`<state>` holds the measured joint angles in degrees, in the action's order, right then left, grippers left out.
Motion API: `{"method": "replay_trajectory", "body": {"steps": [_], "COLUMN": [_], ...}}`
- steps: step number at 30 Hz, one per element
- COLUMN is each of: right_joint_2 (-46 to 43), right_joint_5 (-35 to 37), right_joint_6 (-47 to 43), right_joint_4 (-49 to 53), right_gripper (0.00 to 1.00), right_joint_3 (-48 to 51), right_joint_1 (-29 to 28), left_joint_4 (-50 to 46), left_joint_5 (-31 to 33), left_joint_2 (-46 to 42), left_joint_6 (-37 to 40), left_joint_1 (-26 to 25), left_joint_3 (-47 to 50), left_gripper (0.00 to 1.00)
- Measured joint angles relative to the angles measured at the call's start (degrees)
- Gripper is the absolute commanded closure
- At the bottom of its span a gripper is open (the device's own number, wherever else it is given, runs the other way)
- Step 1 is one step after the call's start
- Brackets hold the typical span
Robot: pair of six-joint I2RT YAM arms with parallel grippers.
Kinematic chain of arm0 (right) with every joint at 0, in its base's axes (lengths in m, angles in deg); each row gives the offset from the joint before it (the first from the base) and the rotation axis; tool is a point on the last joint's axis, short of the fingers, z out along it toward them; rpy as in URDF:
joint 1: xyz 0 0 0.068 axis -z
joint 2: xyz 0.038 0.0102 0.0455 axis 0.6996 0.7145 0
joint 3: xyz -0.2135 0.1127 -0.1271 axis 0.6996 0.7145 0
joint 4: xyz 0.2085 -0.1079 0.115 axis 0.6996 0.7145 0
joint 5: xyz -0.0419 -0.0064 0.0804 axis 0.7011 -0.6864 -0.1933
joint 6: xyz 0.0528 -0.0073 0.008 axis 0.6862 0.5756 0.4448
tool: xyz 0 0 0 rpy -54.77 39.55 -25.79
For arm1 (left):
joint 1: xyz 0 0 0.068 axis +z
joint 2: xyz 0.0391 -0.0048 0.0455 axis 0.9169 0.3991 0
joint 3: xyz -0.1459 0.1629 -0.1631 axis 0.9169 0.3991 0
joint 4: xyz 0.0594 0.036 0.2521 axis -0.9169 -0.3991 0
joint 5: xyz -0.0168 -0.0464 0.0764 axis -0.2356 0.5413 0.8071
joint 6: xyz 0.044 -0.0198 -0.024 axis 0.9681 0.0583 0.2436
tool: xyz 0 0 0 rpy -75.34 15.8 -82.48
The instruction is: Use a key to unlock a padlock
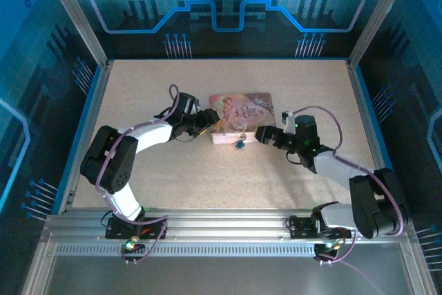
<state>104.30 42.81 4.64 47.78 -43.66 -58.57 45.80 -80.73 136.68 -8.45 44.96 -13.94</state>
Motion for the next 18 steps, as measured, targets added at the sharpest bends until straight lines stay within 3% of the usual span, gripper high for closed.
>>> {"method": "replay_trajectory", "body": {"steps": [9, 18], "right_joint_2": [8.96, 8.02], "right_joint_5": [-1.95, -4.59], "right_joint_6": [-1.29, -2.89], "right_joint_4": [-8.41, -12.50], "right_gripper": [0.00, 0.02], "right_joint_3": [-3.89, -2.40], "right_joint_1": [0.11, 1.60], "left_joint_4": [3.13, 2.73], "left_joint_5": [0.68, 3.34], "left_joint_2": [-4.26, -10.49], "left_joint_6": [-0.70, -1.03], "left_joint_1": [-1.03, -1.90], "left_joint_3": [6.03, 10.71], "left_gripper": [0.33, 0.28]}}
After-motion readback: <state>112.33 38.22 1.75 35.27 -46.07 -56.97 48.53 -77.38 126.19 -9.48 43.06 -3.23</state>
